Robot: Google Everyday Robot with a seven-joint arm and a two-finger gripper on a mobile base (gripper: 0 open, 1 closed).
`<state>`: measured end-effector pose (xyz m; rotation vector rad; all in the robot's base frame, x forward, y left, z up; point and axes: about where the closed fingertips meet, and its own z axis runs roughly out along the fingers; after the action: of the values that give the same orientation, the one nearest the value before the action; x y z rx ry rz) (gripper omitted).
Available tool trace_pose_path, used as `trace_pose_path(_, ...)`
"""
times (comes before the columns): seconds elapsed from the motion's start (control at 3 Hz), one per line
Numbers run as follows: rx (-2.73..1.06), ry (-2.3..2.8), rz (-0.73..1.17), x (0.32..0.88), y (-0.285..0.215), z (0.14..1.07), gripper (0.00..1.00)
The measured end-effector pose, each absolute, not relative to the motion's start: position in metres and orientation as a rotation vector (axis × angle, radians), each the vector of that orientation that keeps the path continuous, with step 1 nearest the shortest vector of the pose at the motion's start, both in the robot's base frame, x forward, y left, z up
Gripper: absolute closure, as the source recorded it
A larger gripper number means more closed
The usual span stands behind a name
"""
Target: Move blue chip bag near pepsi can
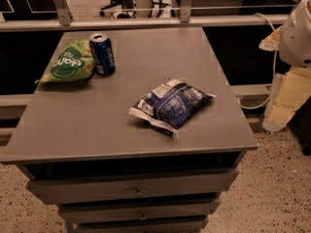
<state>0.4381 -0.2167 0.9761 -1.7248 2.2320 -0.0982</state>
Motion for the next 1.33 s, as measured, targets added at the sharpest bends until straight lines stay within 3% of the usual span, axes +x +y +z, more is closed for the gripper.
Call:
trace_pose_path(0.67, -1.65, 2.227, 0.003, 0.441, -0.211, 0.973, 0.0)
trace_pose_path(1.33, -1.368, 2.043, 0.345, 0.456, -0.195, 0.941, 0.0)
